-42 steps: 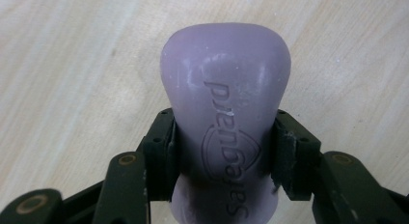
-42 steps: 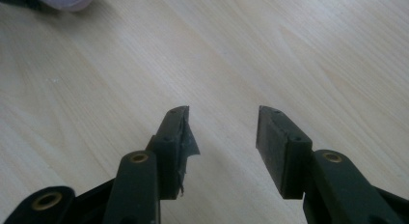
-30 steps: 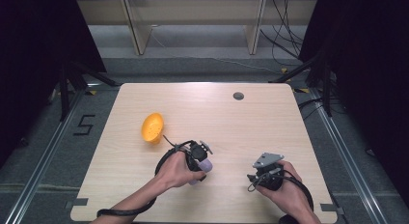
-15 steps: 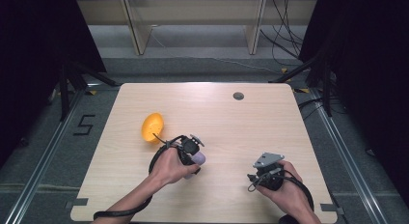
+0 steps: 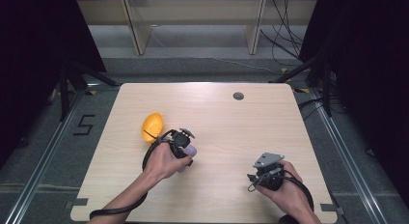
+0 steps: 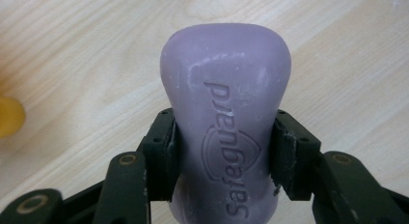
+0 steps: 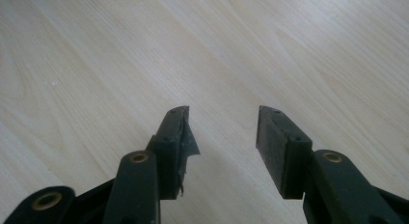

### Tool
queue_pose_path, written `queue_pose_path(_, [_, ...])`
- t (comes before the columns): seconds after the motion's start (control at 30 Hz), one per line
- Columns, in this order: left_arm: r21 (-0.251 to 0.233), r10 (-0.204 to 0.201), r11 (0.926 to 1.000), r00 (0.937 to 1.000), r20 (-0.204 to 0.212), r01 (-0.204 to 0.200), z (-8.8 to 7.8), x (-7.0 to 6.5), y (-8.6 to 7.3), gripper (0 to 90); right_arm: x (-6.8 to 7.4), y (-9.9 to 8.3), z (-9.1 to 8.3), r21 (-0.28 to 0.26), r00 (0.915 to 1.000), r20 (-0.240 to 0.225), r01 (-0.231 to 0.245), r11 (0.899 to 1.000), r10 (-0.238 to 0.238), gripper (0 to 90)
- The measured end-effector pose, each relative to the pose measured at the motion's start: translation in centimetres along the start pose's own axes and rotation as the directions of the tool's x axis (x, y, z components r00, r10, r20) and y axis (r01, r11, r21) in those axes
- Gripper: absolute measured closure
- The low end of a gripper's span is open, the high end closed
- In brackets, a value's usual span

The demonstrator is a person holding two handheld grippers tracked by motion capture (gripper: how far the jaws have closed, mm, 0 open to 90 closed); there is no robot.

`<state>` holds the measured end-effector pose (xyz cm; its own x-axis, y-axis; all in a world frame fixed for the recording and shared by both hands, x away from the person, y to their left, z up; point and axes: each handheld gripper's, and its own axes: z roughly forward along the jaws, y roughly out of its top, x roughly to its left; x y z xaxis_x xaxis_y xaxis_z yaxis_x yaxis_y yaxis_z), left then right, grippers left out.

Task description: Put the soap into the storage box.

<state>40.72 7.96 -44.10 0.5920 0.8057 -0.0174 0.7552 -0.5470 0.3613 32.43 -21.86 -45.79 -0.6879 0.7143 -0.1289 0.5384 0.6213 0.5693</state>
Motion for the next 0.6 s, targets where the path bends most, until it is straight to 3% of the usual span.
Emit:
queue_pose_path(0.03, [-0.01,-0.03,0.9995,0.9996,0.0,0.03,-0.1,0.0,0.0,49.3,0.0,0.0,0.0,0.0,1.0,0.0,0.0,1.0,0.0,55.4])
queue_pose_path(0.1, [-0.006,-0.02,0.9998,0.9998,-0.004,0.02,-0.3,0.6,0.2,49.3,0.0,0.0,0.0,0.001,1.0,0.0,-0.001,1.0,0.001,55.4])
queue_pose_path(0.13, [-0.01,-0.046,0.9989,0.9989,-0.005,0.046,-0.4,0.7,0.2,49.3,0.0,0.0,0.0,0.001,1.0,0.0,0.0,1.0,0.0,55.4])
queue_pose_path(0.37, [-0.01,-0.085,0.9963,0.996,-0.027,0.085,-0.8,2.6,0.3,49.2,0.0,0.0,0.0,-0.002,1.0,0.001,0.004,1.0,-0.004,55.4])
queue_pose_path(0.43, [-0.015,-0.123,0.9923,0.9921,-0.022,0.123,-1.0,2.8,0.3,49.3,0.0,0.0,0.0,-0.002,1.0,0.001,0.004,1.0,-0.004,55.4])
queue_pose_path(0.47, [-0.016,-0.106,0.9943,0.994,-0.027,0.106,-1.0,3.1,0.3,49.3,0.0,0.0,0.0,-0.002,1.0,0.001,0.004,1.0,-0.004,55.4])
queue_pose_path(0.6, [-0.02,-0.14,0.99,0.9899,-0.025,0.139,-1.3,3.4,0.3,49.3,0.0,0.0,0.0,-0.002,1.0,0.001,0.006,1.0,-0.006,55.4])
